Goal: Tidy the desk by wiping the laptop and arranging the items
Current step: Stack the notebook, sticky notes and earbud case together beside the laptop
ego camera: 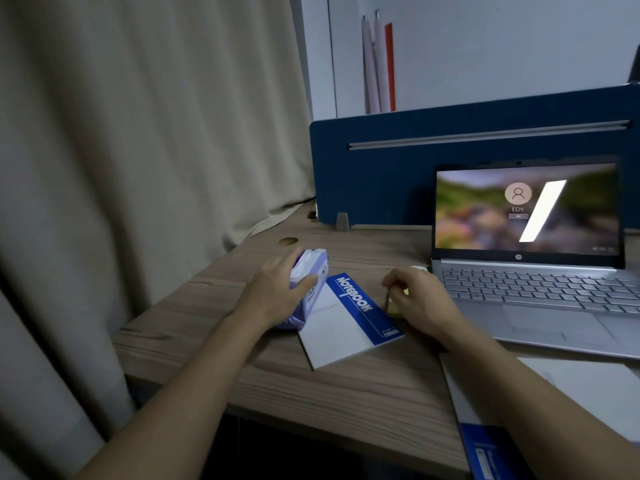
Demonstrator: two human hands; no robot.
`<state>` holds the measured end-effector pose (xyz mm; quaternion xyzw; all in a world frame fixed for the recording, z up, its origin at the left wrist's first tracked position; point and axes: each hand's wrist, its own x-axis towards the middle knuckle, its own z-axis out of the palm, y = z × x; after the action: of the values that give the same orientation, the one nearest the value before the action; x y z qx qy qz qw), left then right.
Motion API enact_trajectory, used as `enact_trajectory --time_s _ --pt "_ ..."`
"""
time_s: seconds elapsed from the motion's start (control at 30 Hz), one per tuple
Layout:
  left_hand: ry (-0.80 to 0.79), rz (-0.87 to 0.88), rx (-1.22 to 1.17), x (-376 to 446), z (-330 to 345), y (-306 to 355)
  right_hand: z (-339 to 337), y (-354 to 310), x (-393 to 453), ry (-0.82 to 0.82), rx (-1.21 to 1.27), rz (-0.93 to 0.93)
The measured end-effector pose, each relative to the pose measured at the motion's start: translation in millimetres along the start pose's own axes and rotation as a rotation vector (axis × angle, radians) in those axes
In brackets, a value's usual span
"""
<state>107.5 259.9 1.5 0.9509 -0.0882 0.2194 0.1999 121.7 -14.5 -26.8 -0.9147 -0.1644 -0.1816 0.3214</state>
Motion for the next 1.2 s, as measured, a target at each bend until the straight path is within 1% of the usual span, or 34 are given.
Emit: enact_trajectory --time_s 0.07,0.1,0.23,0.37,0.63,0.8,0.9,1.0,1.1,1.17,1.2 --pt "-0.042 0.008 0.144 0 6 1 -2 3 0 0.017 0.003 0.002" --pt "-0.039 0.012 0.173 0 9 2 -4 6 -1 0.017 0.001 0.009" --pt "0.025 0.023 0.238 -4 14 4 -3 5 -1 0.005 -0.005 0.011" --pt "-0.013 -0.002 0.281 -4 16 5 -4 5 0 0.002 -0.002 0.019" --pt "-0.01 -0.072 0.194 -8 3 -6 -4 5 -1 -0.006 0.0 0.029" --pt "0.016 -0.145 0.232 -14 -12 -30 -4 6 -1 -0.007 -0.002 0.045" --pt "0.011 -0.158 0.274 -18 -21 -50 -3 8 0 -0.004 -0.016 0.05" --pt "0.005 -0.143 0.296 -23 -27 -60 -2 7 0 -0.007 -0.042 0.07" --pt "0.0 -0.12 0.404 -27 -25 -51 -4 1 0 -0.017 -0.11 0.09" --pt "0.008 -0.059 0.453 -30 -21 -36 -10 -6 3 -0.018 -0.151 0.096" --pt "0.006 -0.017 0.442 -31 -18 -27 -16 -10 5 -0.009 -0.152 0.097"
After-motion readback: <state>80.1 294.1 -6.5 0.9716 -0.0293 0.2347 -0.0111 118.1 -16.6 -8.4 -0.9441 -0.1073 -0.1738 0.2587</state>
